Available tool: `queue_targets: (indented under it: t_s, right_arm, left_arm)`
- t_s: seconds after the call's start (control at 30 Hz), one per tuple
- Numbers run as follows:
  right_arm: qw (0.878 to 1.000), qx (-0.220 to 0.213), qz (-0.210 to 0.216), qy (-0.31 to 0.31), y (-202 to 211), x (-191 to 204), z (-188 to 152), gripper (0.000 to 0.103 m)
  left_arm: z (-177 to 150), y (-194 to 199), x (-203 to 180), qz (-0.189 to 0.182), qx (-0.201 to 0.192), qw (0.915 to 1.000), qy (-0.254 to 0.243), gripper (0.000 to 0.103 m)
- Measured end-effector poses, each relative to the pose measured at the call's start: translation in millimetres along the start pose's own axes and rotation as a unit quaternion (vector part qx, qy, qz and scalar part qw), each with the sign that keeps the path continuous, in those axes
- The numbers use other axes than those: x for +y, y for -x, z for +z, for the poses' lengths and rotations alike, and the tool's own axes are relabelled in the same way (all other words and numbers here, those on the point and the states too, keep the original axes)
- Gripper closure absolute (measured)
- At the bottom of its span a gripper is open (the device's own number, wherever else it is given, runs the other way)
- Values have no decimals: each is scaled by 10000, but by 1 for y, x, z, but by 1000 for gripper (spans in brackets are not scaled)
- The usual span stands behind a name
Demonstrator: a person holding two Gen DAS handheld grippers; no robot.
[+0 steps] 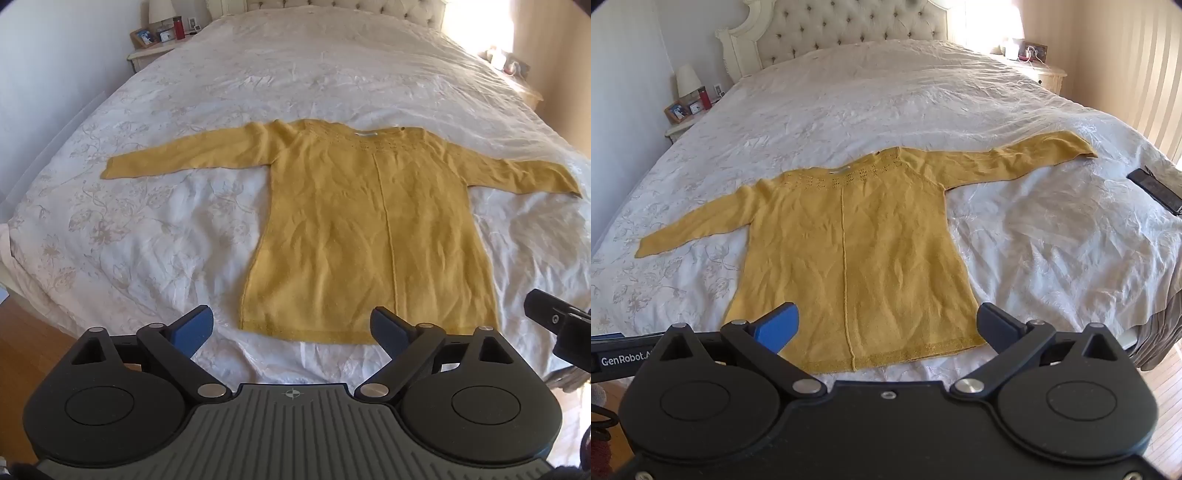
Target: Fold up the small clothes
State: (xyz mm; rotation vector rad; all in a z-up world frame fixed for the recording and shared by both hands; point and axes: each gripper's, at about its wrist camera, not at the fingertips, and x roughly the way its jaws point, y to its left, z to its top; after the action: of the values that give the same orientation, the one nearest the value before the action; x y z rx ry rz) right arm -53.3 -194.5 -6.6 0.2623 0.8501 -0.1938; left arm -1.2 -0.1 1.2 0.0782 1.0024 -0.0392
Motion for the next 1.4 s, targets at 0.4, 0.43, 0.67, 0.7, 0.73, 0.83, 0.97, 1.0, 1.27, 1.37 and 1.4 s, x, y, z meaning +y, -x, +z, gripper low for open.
queue_targets:
  t_s: [0.4, 0.43, 0.67, 0.7, 0.73, 0.83, 0.97, 1.0, 1.27, 1.37, 1.4]
  right_arm:
    - [9999, 44, 110, -23, 1, 7, -4, 1]
    - [9998, 79, 165, -44, -1, 0, 1, 1]
    - [9997, 75, 216, -56, 0, 7, -2, 1]
    - [9997, 82, 232, -58, 0, 7, -1, 1]
    - [9997, 82, 240, -62, 0, 8, -2, 1]
    - [9995, 91, 274, -87, -1, 6, -1, 1]
    - [9995, 95, 283, -94, -1, 6, 0, 1]
    - [9995, 97, 280, -93, -1, 6, 0, 1]
    - [9992, 168, 333, -128, -7, 7, 2, 1]
    - [9991, 191, 349, -134, -9, 6, 2, 1]
    - [9991, 207, 357, -140, -10, 6, 2, 1]
  left_arm:
    - [2, 2, 1, -25, 81, 10000, -43, 10]
    - [2, 2, 1, -23, 85, 10000, -45, 10]
    - [-2, 5, 8, -29, 80, 10000, -35, 10]
    - [-1, 3, 8, -19, 98, 9999, -19, 10]
    - [-1, 2, 9, -18, 103, 9999, -16, 10]
    - [-2, 1, 9, -21, 122, 9999, -12, 10]
    - [-2, -3, 9, -18, 156, 9999, -5, 10]
    - [-1, -2, 8, -11, 159, 9999, -1, 10]
    - [0, -6, 8, 20, 197, 9998, 7, 10]
    - [0, -9, 10, 43, 228, 9997, 15, 10]
    - [1, -10, 11, 47, 244, 9997, 19, 10]
